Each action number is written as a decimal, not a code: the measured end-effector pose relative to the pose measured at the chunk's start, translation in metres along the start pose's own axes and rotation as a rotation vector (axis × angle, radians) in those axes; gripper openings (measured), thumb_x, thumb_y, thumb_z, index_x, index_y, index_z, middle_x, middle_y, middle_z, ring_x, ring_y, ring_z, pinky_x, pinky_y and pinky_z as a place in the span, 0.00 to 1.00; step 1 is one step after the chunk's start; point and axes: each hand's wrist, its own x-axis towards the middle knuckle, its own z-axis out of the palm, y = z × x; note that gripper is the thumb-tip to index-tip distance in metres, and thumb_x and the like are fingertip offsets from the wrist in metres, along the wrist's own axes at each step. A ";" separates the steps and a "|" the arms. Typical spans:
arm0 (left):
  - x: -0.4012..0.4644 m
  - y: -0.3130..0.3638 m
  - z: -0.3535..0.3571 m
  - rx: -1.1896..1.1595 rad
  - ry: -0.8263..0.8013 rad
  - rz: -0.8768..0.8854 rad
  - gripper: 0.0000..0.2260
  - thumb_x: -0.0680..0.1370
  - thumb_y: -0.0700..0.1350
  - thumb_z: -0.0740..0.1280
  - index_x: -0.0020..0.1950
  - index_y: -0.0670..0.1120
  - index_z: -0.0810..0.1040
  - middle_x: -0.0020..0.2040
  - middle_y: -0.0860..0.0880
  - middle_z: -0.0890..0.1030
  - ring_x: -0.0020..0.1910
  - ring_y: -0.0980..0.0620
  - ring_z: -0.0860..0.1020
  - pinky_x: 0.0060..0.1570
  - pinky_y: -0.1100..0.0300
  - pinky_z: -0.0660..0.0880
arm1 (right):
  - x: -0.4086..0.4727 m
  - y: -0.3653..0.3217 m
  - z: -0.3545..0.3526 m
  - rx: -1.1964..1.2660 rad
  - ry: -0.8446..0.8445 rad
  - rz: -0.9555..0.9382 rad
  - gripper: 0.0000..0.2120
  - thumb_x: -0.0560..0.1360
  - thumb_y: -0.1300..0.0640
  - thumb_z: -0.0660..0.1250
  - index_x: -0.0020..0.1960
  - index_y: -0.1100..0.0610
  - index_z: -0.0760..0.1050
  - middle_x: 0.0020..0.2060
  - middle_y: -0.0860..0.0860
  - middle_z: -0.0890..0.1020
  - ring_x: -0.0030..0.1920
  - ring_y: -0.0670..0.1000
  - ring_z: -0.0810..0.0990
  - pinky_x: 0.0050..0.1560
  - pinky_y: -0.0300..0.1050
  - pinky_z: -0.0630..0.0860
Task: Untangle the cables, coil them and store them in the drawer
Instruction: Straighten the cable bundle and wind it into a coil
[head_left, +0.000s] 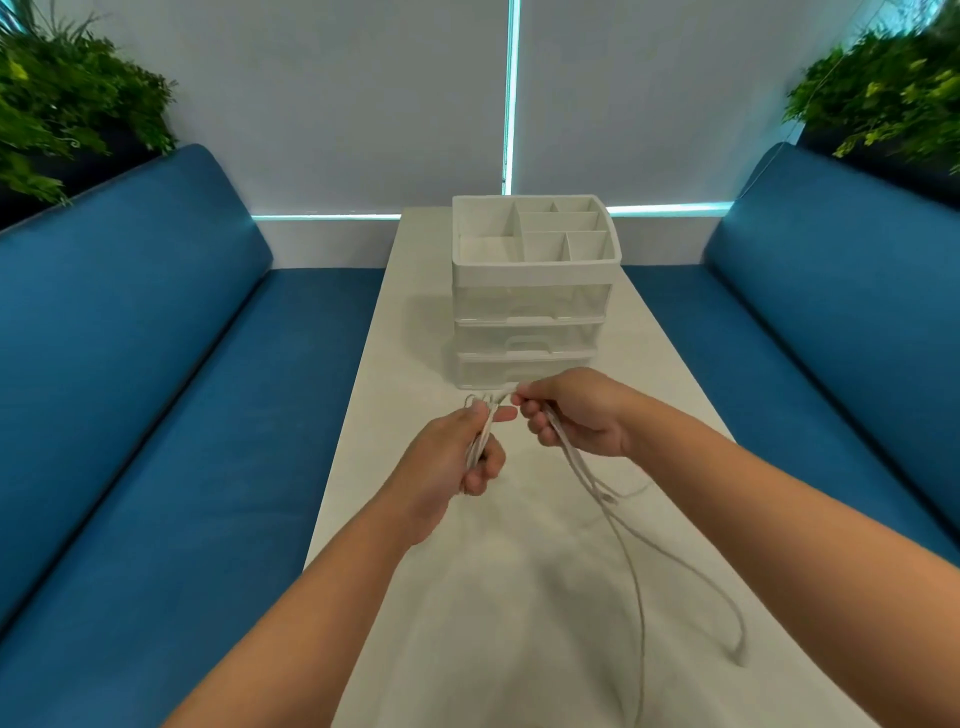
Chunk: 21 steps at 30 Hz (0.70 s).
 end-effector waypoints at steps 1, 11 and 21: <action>0.002 0.000 0.004 0.015 0.040 0.017 0.19 0.85 0.53 0.51 0.61 0.47 0.78 0.30 0.49 0.77 0.26 0.54 0.65 0.33 0.60 0.64 | -0.002 0.001 0.009 -0.013 0.040 -0.078 0.12 0.82 0.61 0.57 0.43 0.62 0.73 0.29 0.50 0.69 0.26 0.45 0.67 0.25 0.35 0.67; 0.012 -0.003 0.014 -0.264 0.158 0.016 0.19 0.85 0.50 0.51 0.61 0.44 0.79 0.54 0.46 0.84 0.52 0.50 0.83 0.46 0.57 0.81 | -0.020 0.026 0.049 -0.344 0.365 -0.561 0.12 0.80 0.56 0.61 0.46 0.61 0.81 0.35 0.50 0.82 0.31 0.40 0.81 0.30 0.37 0.76; 0.014 0.011 0.007 -0.750 0.014 -0.103 0.21 0.85 0.50 0.51 0.63 0.37 0.76 0.60 0.41 0.82 0.60 0.47 0.80 0.59 0.56 0.75 | -0.020 0.053 0.068 -0.447 0.459 -0.794 0.07 0.79 0.56 0.63 0.47 0.55 0.79 0.31 0.40 0.76 0.35 0.40 0.76 0.35 0.29 0.67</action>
